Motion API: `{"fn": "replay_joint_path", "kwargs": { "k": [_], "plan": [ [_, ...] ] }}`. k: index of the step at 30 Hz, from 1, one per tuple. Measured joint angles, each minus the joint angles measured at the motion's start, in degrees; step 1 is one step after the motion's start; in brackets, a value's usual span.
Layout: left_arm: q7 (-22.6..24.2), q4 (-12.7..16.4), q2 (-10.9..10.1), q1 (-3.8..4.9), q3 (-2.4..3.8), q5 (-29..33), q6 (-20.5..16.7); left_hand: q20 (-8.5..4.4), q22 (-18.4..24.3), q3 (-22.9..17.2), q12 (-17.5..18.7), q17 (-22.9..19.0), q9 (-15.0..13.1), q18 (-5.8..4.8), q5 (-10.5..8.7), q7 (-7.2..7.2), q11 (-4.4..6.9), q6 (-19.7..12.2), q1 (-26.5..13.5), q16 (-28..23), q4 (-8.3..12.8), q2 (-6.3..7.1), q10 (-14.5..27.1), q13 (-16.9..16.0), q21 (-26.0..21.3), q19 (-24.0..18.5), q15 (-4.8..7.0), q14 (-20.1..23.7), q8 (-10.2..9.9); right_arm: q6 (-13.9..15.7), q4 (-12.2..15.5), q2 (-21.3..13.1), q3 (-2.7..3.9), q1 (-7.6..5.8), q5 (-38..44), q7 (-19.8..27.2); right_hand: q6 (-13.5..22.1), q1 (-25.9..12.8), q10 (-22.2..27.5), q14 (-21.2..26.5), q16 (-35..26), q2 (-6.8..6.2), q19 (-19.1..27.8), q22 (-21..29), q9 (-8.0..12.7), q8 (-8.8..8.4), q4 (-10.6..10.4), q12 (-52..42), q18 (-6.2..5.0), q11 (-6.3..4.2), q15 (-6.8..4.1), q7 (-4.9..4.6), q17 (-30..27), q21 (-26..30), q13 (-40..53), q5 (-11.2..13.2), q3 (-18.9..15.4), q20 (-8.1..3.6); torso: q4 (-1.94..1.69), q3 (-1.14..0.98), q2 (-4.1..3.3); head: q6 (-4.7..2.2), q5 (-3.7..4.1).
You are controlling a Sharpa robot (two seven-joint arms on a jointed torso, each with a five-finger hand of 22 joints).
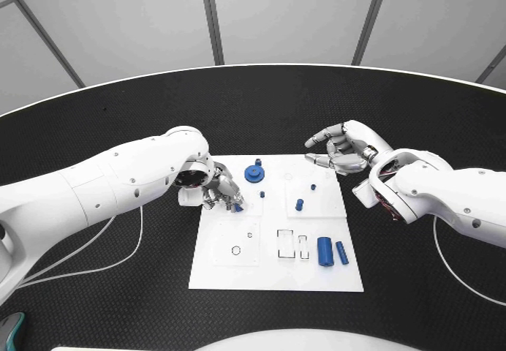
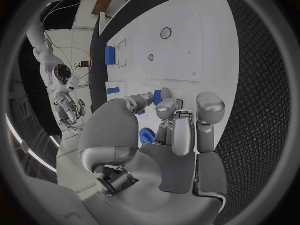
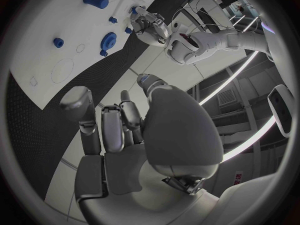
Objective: Assemble the parts on the task board
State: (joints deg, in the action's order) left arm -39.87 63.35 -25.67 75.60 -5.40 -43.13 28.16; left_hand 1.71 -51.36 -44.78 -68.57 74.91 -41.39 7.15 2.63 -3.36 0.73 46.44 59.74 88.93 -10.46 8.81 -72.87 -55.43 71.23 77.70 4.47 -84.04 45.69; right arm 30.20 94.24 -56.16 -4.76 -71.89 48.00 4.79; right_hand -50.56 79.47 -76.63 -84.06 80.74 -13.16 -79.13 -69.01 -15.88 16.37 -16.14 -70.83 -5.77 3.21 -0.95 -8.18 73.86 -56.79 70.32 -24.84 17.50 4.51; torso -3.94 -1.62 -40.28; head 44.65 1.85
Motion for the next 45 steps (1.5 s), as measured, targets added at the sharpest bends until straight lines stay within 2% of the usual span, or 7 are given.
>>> {"fn": "replay_joint_path", "kwargs": {
  "k": [6,11,31,39,45],
  "plan": [
    [0.03,-0.07,0.01,0.00,0.00,0.01,-0.32,0.00,0.07,2.99,0.00,0.00,0.19,0.00,0.03,0.18,0.00,0.18,-1.36,0.00,-1.86,1.36,0.00,0.11,0.00,0.00,0.00,0.00,-0.26,-0.03,0.00,-0.02,0.00,0.00,0.00,-0.01,0.00,0.00,0.00,0.00,0.00,0.00,0.00,0.00,0.00,0.00,0.00,0.00,0.00,0.00,0.00,0.00,0.00,0.00,0.00,0.00,0.00,0.00,-0.02,-0.02,-0.02,0.03,0.03],
    [0.05,-0.11,0.02,0.00,0.00,0.01,-0.55,0.00,0.06,4.75,0.00,0.00,0.34,0.00,0.03,0.07,0.00,0.29,-1.51,0.00,-3.01,1.93,0.00,0.19,0.00,0.00,0.00,0.00,-0.26,-0.07,0.00,-0.01,0.00,0.00,0.00,-0.02,0.00,0.00,0.00,0.00,0.00,0.00,0.00,0.00,0.00,0.00,0.00,0.00,0.00,0.00,0.00,0.00,0.00,0.00,0.00,0.00,0.00,0.00,-0.01,-0.02,-0.01,0.08,0.03],
    [0.09,-0.16,-0.02,0.00,0.00,0.02,-1.25,0.00,0.18,9.64,-0.21,0.00,0.55,0.00,0.03,-0.12,0.20,0.49,-1.82,0.00,-6.17,2.24,0.20,0.45,-0.21,0.00,0.00,0.00,-0.59,-0.10,-0.05,0.01,0.00,0.00,0.00,-0.03,0.00,0.00,0.00,0.00,0.00,0.00,0.00,0.00,-0.01,0.00,0.00,0.00,0.00,0.00,0.00,0.00,0.00,0.00,0.00,0.00,0.00,0.00,-0.01,-0.03,0.02,0.08,0.04],
    [0.10,-0.18,-0.08,0.00,0.00,0.02,-1.48,0.00,0.18,11.87,-0.44,0.00,0.62,0.00,0.02,-0.12,0.20,0.67,-2.34,0.00,-6.33,2.76,0.20,0.50,-0.21,0.00,0.00,0.00,-0.86,-0.11,-0.07,0.00,0.00,0.00,0.00,-0.01,0.00,0.00,0.00,0.00,0.00,0.00,0.00,0.06,0.08,0.00,0.16,0.00,0.00,0.00,0.00,0.00,0.00,0.00,-0.13,0.00,0.16,0.00,0.00,-0.03,0.02,0.13,0.04],
    [0.10,-0.10,-0.16,0.00,0.00,0.02,-1.78,0.00,0.18,12.70,-0.44,0.00,0.67,0.00,0.02,0.09,0.20,0.88,-2.69,0.00,-6.22,2.41,0.20,0.59,-0.21,0.00,0.00,0.00,-0.86,-0.11,-0.10,0.00,0.00,0.00,0.00,0.00,0.00,0.00,0.00,0.00,0.00,0.00,0.00,0.06,0.08,0.00,0.16,0.00,0.00,0.00,0.00,0.00,0.00,0.00,-0.13,0.00,0.16,0.00,0.01,-0.01,0.02,0.08,0.04]
  ]
}}
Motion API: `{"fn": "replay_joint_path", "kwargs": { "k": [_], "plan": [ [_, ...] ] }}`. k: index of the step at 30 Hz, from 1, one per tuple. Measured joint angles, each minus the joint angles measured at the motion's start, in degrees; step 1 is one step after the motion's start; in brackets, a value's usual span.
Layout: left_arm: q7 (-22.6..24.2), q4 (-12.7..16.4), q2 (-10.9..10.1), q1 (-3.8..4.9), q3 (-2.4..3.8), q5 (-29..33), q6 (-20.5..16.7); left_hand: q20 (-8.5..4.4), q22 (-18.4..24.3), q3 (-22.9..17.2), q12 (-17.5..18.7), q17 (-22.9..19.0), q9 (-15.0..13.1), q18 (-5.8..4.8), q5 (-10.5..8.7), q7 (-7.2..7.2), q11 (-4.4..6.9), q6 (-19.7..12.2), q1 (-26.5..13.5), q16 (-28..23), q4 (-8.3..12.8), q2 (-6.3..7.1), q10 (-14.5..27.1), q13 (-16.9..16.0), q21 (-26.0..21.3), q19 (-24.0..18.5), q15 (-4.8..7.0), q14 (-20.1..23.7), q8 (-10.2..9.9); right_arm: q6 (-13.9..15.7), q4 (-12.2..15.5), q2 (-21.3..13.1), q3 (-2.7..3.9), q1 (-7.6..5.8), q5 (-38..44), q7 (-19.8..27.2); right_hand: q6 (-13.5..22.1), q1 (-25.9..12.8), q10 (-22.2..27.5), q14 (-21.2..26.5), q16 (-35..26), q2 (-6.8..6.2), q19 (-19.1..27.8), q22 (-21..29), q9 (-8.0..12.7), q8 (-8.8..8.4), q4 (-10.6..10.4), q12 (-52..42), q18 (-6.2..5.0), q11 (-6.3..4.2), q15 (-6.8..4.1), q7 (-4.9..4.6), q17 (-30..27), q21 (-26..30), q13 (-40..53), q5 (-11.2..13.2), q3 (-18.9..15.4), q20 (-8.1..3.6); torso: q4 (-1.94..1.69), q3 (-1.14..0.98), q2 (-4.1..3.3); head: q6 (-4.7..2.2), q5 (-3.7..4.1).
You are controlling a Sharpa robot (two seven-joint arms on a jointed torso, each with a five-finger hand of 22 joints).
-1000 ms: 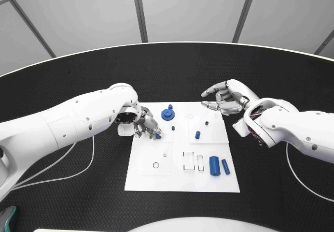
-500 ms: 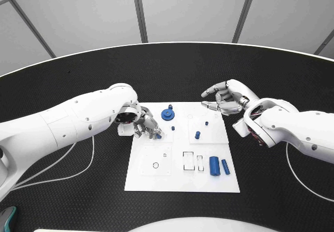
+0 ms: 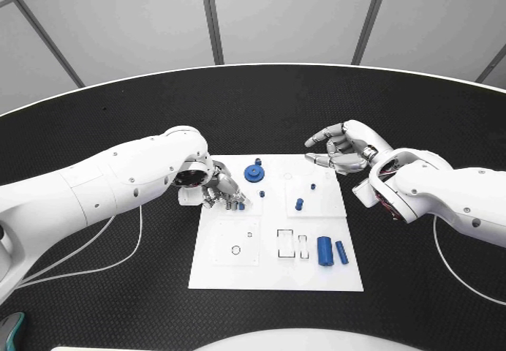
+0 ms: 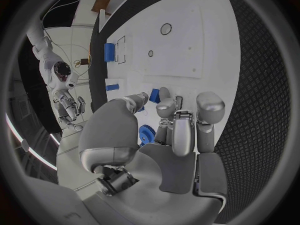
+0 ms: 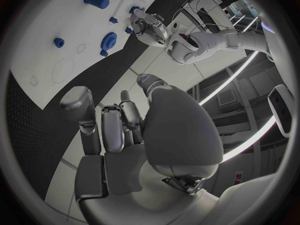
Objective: Assemble the parts on the task board
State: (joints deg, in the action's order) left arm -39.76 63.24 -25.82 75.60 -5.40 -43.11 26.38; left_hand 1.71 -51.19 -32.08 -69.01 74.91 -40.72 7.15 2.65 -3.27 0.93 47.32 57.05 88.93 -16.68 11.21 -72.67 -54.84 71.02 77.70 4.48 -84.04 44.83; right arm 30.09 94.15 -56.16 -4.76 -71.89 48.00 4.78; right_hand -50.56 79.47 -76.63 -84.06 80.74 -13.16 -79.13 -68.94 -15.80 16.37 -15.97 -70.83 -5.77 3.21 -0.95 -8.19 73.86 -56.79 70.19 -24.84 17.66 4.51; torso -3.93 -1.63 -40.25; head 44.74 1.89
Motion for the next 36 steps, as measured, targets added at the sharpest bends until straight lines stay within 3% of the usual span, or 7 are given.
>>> {"fn": "replay_joint_path", "kwargs": {
  "k": [17,34,36],
  "plan": [
    [0.57,1.27,-0.91,0.00,0.00,1.31,-3.63,0.00,-0.01,1.82,0.00,0.00,0.00,0.00,0.00,0.01,0.00,-0.01,-0.93,0.00,-0.08,-0.02,0.00,0.05,0.00,0.00,0.00,0.00,-0.23,0.01,-0.26,0.10,0.00,0.01,0.00,0.07,0.00,0.00,0.00,0.00,0.00,0.00,0.00,0.00,0.00,0.00,0.00,0.00,0.00,0.00,0.00,0.00,0.00,0.00,0.00,0.00,0.00,0.00,0.02,0.01,0.00,-0.11,0.03],
    [1.58,6.04,-5.12,-0.01,0.02,1.11,-8.39,0.00,0.52,2.91,0.03,0.00,-0.01,0.00,-0.02,0.01,0.00,-0.02,-0.81,-0.22,0.12,0.08,0.68,1.19,-0.43,0.00,0.00,0.00,-0.23,0.05,-0.73,0.10,-0.01,0.03,0.00,0.16,0.00,0.00,0.00,0.00,0.00,0.00,0.00,-0.01,-0.01,0.00,-0.16,0.00,0.00,0.00,0.00,0.00,0.00,0.00,0.01,0.00,0.16,0.00,0.02,0.01,0.13,-0.29,0.14],
    [2.57,7.19,-5.91,-0.01,0.03,0.69,-10.43,-0.23,2.21,3.40,2.11,0.00,-0.01,0.00,-0.02,-0.13,-0.12,-0.15,0.97,-0.73,0.28,-0.10,2.70,4.12,-1.57,-0.63,0.00,0.00,-0.23,0.09,-0.81,0.08,-0.01,0.03,0.00,0.19,0.00,0.00,0.00,0.00,0.00,0.00,0.00,0.00,0.00,0.00,-0.16,0.00,0.00,0.00,0.00,0.00,0.00,0.13,0.01,0.00,0.16,0.00,0.02,0.01,0.15,-0.32,0.18]
  ]
}}
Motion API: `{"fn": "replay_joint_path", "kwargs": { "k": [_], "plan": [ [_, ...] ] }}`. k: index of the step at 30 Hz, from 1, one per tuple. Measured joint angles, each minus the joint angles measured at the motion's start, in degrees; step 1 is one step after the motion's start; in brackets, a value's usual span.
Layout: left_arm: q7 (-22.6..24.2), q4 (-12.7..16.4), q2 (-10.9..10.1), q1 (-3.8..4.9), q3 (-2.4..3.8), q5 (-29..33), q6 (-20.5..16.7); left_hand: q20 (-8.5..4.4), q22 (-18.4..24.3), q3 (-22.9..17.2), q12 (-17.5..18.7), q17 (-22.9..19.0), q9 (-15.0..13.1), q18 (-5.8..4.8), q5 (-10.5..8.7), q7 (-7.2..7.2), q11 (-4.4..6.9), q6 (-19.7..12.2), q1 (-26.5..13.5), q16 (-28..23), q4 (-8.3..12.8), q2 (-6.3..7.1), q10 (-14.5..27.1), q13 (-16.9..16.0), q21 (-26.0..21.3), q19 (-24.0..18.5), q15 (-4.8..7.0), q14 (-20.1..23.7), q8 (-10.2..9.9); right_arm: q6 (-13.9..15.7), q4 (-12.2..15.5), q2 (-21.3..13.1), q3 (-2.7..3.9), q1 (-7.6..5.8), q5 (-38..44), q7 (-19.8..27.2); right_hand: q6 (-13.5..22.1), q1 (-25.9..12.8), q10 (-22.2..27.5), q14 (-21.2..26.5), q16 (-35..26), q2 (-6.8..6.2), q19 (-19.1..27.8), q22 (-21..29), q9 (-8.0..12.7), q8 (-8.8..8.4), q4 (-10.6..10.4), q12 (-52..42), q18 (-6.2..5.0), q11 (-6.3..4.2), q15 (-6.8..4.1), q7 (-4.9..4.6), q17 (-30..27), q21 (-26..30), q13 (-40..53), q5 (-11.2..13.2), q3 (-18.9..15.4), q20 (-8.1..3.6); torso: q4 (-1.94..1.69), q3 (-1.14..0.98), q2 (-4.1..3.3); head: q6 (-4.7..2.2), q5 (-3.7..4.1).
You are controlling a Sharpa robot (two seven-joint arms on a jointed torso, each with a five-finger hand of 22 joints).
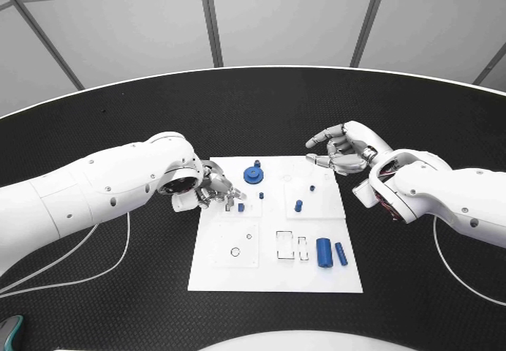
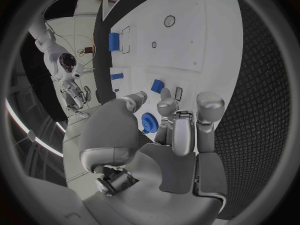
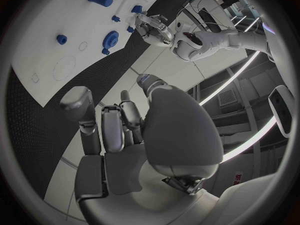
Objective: Assemble the parts on the task board
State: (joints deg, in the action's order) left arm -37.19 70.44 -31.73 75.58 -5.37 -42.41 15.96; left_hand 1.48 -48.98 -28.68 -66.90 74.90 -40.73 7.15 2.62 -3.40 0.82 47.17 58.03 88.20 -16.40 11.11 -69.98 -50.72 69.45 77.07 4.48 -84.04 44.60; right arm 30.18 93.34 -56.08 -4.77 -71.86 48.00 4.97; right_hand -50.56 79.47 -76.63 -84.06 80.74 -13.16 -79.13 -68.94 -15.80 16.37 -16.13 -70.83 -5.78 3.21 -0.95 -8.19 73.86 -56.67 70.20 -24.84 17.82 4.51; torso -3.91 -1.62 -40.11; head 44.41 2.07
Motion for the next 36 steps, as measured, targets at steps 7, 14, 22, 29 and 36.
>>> {"fn": "replay_joint_path", "kwargs": {
  "k": [7,14,22,29,36],
  "plan": [
    [6.07,7.10,-4.45,0.00,-0.02,-2.92,-12.70,0.38,4.85,2.98,3.94,0.00,0.34,0.00,0.00,-0.65,-0.53,-1.69,2.33,-1.23,-0.31,0.38,3.27,5.79,-3.12,-1.55,0.00,0.00,-0.62,0.17,-0.36,-0.16,-0.01,0.01,0.00,0.05,0.00,0.00,0.00,0.00,0.00,0.00,0.00,0.04,0.05,0.00,0.00,0.00,0.01,0.00,0.00,0.00,0.00,0.21,0.00,0.00,0.00,0.00,-0.01,-0.03,0.09,-0.20,0.21],
    [9.67,13.96,-8.86,-0.27,-0.07,-5.01,-24.91,0.58,8.32,6.55,6.39,0.00,1.60,0.89,0.00,-1.20,-1.23,-3.26,3.03,-2.26,-0.45,0.18,5.45,9.91,-5.55,-2.37,-0.63,-0.01,-1.54,0.32,-0.81,-0.23,-0.02,0.09,0.00,0.16,0.00,0.00,0.00,0.00,0.00,0.00,0.00,0.04,0.05,0.00,0.00,0.00,0.00,0.00,0.00,0.00,0.00,0.21,0.00,0.00,0.00,0.00,-0.22,-0.01,0.12,-0.35,0.10],
    [9.86,17.51,-11.10,-1.72,-0.11,-6.56,-33.10,0.83,9.40,5.83,9.12,0.00,3.51,0.89,0.00,-2.32,-1.94,-6.02,3.26,-3.03,-0.43,-0.05,8.77,14.63,-6.43,-2.50,-1.35,0.10,-2.60,0.43,-1.20,-0.05,-0.04,0.20,0.00,0.25,0.00,0.00,0.00,0.00,0.00,0.00,0.00,0.04,0.05,0.00,0.00,0.00,0.00,0.00,0.00,0.00,0.00,0.21,0.00,0.00,0.00,0.00,-0.41,0.09,0.27,-0.09,-0.31],
    [7.78,18.04,-11.17,-2.65,-0.14,-6.00,-34.05,1.09,9.10,3.42,9.20,0.00,4.88,0.89,0.00,-2.32,-1.94,-6.02,3.67,-3.03,-0.24,1.15,8.77,15.25,-6.43,-2.24,-1.35,0.10,-2.60,0.51,-1.54,0.26,-0.06,0.24,0.00,0.25,0.00,-0.17,0.00,0.00,0.00,-0.17,0.00,0.09,0.04,0.00,0.00,0.00,0.00,0.00,0.00,0.00,0.00,0.21,-0.08,-0.21,0.00,0.00,-0.43,0.08,0.46,-0.05,-0.32],
    [6.35,18.10,-10.78,-4.21,-0.15,-5.67,-33.45,1.29,9.05,0.26,8.78,0.00,5.73,0.89,-0.01,-2.10,-1.93,-5.80,4.30,-3.03,-0.08,1.78,8.77,15.67,-6.43,-2.04,-1.35,0.10,-1.53,0.67,-1.79,0.52,-0.07,0.34,0.00,0.27,0.00,-0.30,0.00,0.00,0.00,-0.30,0.00,0.09,0.04,0.00,0.00,0.00,0.00,0.00,0.00,0.00,0.00,0.21,-0.08,-0.21,0.00,0.00,-0.44,0.04,0.49,-0.02,-0.18]
  ]
}}
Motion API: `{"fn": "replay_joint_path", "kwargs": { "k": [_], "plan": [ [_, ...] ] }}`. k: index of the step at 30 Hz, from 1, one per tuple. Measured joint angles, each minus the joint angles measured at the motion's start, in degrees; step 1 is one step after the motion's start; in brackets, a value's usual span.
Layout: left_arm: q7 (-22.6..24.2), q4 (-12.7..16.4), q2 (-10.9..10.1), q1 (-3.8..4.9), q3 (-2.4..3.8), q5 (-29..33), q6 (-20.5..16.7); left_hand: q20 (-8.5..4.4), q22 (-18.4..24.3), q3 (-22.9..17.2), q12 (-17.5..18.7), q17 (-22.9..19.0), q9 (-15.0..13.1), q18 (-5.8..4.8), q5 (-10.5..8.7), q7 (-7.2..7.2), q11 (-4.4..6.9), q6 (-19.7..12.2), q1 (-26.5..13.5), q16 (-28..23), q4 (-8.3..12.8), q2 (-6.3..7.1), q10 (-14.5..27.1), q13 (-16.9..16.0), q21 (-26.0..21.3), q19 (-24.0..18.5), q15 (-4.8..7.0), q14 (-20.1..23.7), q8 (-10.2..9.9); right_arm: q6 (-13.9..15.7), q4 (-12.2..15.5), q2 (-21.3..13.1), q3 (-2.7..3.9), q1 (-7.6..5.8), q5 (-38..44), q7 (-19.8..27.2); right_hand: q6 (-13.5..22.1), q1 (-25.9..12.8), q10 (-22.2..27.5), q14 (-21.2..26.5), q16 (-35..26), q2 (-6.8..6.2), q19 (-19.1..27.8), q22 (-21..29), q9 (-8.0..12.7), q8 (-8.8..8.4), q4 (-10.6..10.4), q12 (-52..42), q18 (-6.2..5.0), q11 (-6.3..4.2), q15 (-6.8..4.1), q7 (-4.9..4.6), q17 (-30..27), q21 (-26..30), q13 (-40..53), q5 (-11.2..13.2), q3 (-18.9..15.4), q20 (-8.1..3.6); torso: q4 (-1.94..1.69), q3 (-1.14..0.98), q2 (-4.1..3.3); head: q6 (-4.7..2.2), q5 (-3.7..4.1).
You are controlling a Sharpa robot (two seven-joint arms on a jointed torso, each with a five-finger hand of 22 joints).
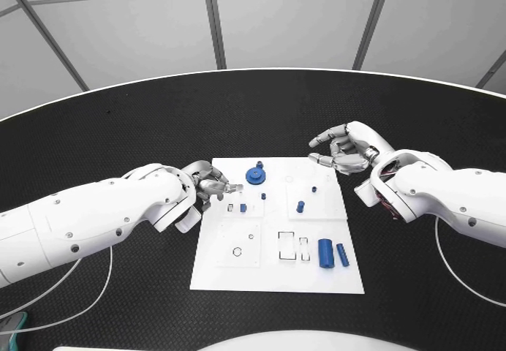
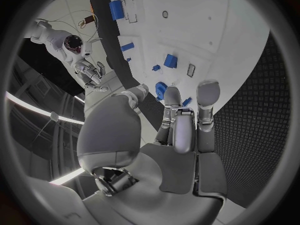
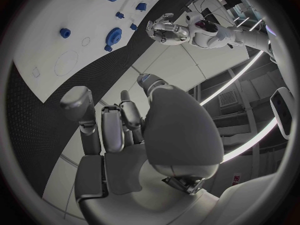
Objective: Assemble the parts on the task board
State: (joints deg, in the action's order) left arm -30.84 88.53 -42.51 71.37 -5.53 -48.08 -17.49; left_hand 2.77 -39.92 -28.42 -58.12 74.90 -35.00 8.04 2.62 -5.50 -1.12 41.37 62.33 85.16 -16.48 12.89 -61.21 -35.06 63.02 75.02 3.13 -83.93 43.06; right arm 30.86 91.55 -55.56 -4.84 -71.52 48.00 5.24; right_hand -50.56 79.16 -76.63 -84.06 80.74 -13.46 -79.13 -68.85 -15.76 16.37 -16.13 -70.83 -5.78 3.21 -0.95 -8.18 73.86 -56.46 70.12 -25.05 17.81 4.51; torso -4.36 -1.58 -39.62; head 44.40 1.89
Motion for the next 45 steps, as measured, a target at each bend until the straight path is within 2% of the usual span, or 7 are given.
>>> {"fn": "replay_joint_path", "kwargs": {
  "k": [3,5,9,15,21,38,45],
  "plan": [
    [-0.21,-0.70,0.41,-0.80,0.00,1.66,0.30,-0.19,0.00,-2.04,0.00,0.00,0.57,0.00,0.00,0.00,0.00,0.00,-0.36,0.00,0.15,1.05,0.00,0.40,0.00,0.19,0.00,0.00,0.35,0.09,-0.12,0.16,-0.01,0.10,0.00,-0.01,0.00,0.00,0.00,0.00,0.00,0.00,0.00,0.04,0.00,0.00,0.00,0.00,0.00,0.00,0.00,0.00,0.00,0.00,0.00,0.00,0.00,0.00,-0.05,0.03,0.06,0.04,0.14],
    [-0.17,-1.04,0.56,-1.29,0.00,3.19,0.78,-0.21,0.00,-3.14,0.00,0.00,0.84,0.00,0.00,0.00,0.00,0.00,-0.25,0.00,0.37,1.16,0.00,0.54,0.00,0.21,0.00,0.00,0.44,0.13,-0.19,0.25,-0.01,0.14,0.00,-0.01,0.00,0.00,0.00,0.00,0.00,0.00,0.00,0.06,0.00,0.00,0.00,0.00,0.00,0.00,0.00,0.00,0.00,0.00,0.00,0.00,0.00,0.00,-0.05,0.04,0.12,-0.05,0.30],
    [0.54,-2.42,1.08,-2.22,-0.01,7.54,1.54,-0.21,0.29,-4.24,-0.28,0.00,1.32,0.00,0.00,0.00,0.00,0.00,0.27,0.00,0.82,2.59,0.41,0.83,-0.46,0.21,0.00,0.00,0.93,0.17,-0.45,0.45,-0.02,0.25,0.00,0.01,0.00,0.00,0.00,0.00,0.00,0.00,0.00,0.06,0.05,0.00,0.08,0.00,0.00,0.00,0.00,0.00,0.00,0.12,0.00,0.00,0.08,0.00,-0.04,0.05,0.27,-1.09,0.37],
    [1.47,-2.39,1.15,-3.85,-0.01,4.85,1.27,-0.21,0.48,-4.24,-0.28,0.00,1.41,-0.01,0.00,0.00,-0.20,0.00,0.43,0.00,0.82,2.75,0.62,0.86,-0.46,0.21,0.00,0.00,1.16,0.16,-0.59,0.50,-0.03,0.51,0.00,0.11,0.00,0.00,0.00,0.00,0.00,0.00,0.00,0.06,0.06,0.00,0.01,0.00,0.00,0.00,0.00,0.00,0.00,0.22,0.00,-0.35,0.33,0.00,-0.02,0.15,0.50,-2.55,0.75],
    [2.05,-1.38,1.00,-4.58,-0.01,1.67,-0.19,-0.21,0.48,-4.22,-0.27,0.00,1.47,-0.01,0.00,0.00,-0.20,0.00,0.44,0.00,0.81,2.77,0.61,0.88,-0.46,0.21,0.00,0.00,1.16,0.06,-0.89,0.62,-0.03,0.85,0.00,0.19,0.00,0.00,0.00,0.00,0.00,0.00,0.00,0.06,0.06,0.00,0.16,0.00,0.00,0.00,0.00,0.00,0.00,0.22,0.00,-0.35,0.48,0.00,0.02,0.29,0.69,-3.13,0.85],
    [0.43,-0.31,0.80,-4.78,0.00,-0.69,-0.37,-0.21,-0.34,-1.95,-0.90,0.00,1.97,-0.01,0.00,0.01,-0.20,0.01,0.65,0.00,-0.09,2.98,0.61,1.25,-0.46,0.21,0.00,0.00,2.48,-0.19,-1.27,0.92,-0.05,1.16,0.00,0.18,0.00,0.00,0.00,0.00,0.00,0.00,0.00,0.06,0.10,0.00,0.16,0.00,0.00,0.00,0.00,0.00,0.00,0.22,0.01,-0.98,0.80,0.00,-0.09,0.19,0.46,-2.68,0.70],
    [-1.42,-0.44,1.14,-4.77,0.01,-1.30,0.65,-0.42,-1.49,0.40,-1.98,0.00,2.36,-0.01,0.00,0.51,0.32,0.52,0.32,0.28,-0.27,2.64,0.08,0.42,0.33,0.83,0.01,0.00,3.77,-0.24,-1.34,0.96,-0.05,1.19,0.00,0.16,0.00,0.01,0.00,0.00,0.00,0.01,0.00,0.05,0.10,0.00,0.16,0.00,0.00,0.00,0.00,0.00,0.00,0.22,0.01,-0.98,0.79,0.00,-0.03,0.14,0.46,-2.45,0.75]
  ]
}}
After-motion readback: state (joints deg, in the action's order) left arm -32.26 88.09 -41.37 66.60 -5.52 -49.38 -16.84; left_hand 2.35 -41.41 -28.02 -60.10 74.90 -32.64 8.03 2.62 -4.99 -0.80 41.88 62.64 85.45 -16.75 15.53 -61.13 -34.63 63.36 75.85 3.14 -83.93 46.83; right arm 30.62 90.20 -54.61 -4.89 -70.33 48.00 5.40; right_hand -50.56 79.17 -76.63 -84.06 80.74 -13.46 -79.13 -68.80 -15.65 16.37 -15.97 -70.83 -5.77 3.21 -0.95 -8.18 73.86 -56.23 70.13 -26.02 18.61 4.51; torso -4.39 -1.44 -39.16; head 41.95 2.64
